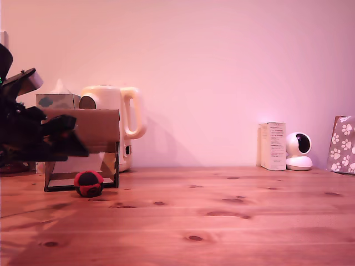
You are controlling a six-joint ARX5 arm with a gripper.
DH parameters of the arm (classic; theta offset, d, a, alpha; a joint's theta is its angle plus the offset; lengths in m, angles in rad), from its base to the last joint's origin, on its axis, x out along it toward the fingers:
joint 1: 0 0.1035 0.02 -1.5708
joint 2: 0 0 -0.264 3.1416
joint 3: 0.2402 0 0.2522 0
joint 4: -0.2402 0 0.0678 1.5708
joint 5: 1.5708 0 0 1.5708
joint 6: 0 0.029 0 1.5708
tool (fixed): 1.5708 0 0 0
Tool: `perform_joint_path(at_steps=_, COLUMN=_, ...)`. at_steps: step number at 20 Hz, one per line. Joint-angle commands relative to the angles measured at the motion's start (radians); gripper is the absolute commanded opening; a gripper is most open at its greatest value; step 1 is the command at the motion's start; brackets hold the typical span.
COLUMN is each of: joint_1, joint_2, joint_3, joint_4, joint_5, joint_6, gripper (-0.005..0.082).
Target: Drop the footbag into the cardboard dice tower
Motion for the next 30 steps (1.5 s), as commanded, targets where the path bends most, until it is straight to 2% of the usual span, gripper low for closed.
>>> perform_joint_path(at_steps=1, joint_1=-0.009, joint_2=0.048, joint_3=0.015, joint_4=0.002, joint_5=-0.004, joint_6=0.005, gripper=0.0732)
perform_joint_path(at_steps=6, joint_1=-0.012, joint_2=0.141, joint_3=0.108, joint_4=0.001, joint_5=-0.009, joint_6=0.005, gripper=0.0732)
perform_joint_path(at_steps=9, joint_1=-0.012, joint_2=0.209, joint_3=0.17, joint_4=-0.008, joint_5=-0.037, joint_6=0.005, gripper=0.0731)
perform_joint_path(at_steps=11, joint_1=-0.012, joint_2=0.251, joint_3=0.202, joint_4=-0.01, joint_5=-0.037, joint_6=0.005, gripper=0.0731)
perform_joint_path(at_steps=15, joint_1=-0.012, joint_2=0.289, joint_3=0.251, joint_4=-0.11, joint_5=-0.039, joint_6=0.005, gripper=0.0704)
perform_joint_path(at_steps=16, joint_1=-0.012, joint_2=0.289, joint_3=0.253, joint_4=-0.12, joint_5=-0.04, joint_6=0.005, gripper=0.0638)
perform_joint_path(at_steps=17, joint_1=-0.012, joint_2=0.289, joint_3=0.254, joint_4=-0.119, joint_5=-0.04, joint_6=0.005, gripper=0.0536)
perform_joint_path(at_steps=19, joint_1=-0.012, joint_2=0.289, joint_3=0.254, joint_4=-0.121, joint_5=-0.051, joint_6=0.005, gripper=0.0225)
perform_joint_path(at_steps=20, joint_1=-0.012, joint_2=0.289, joint_3=0.254, joint_4=-0.121, joint_5=-0.051, joint_6=0.005, gripper=0.0107)
perform_joint_path(at_steps=21, joint_1=-0.012, joint_2=0.289, joint_3=0.254, joint_4=-0.12, joint_5=-0.05, joint_6=0.005, gripper=0.0051)
perform_joint_path(at_steps=24, joint_1=-0.012, joint_2=0.28, joint_3=0.255, joint_4=-0.138, joint_5=-0.045, joint_6=0.005, gripper=0.004)
perform_joint_path(at_steps=30, joint_1=-0.012, joint_2=0.132, joint_3=0.255, joint_4=-0.342, joint_5=0.062, joint_6=0.004, gripper=0.004)
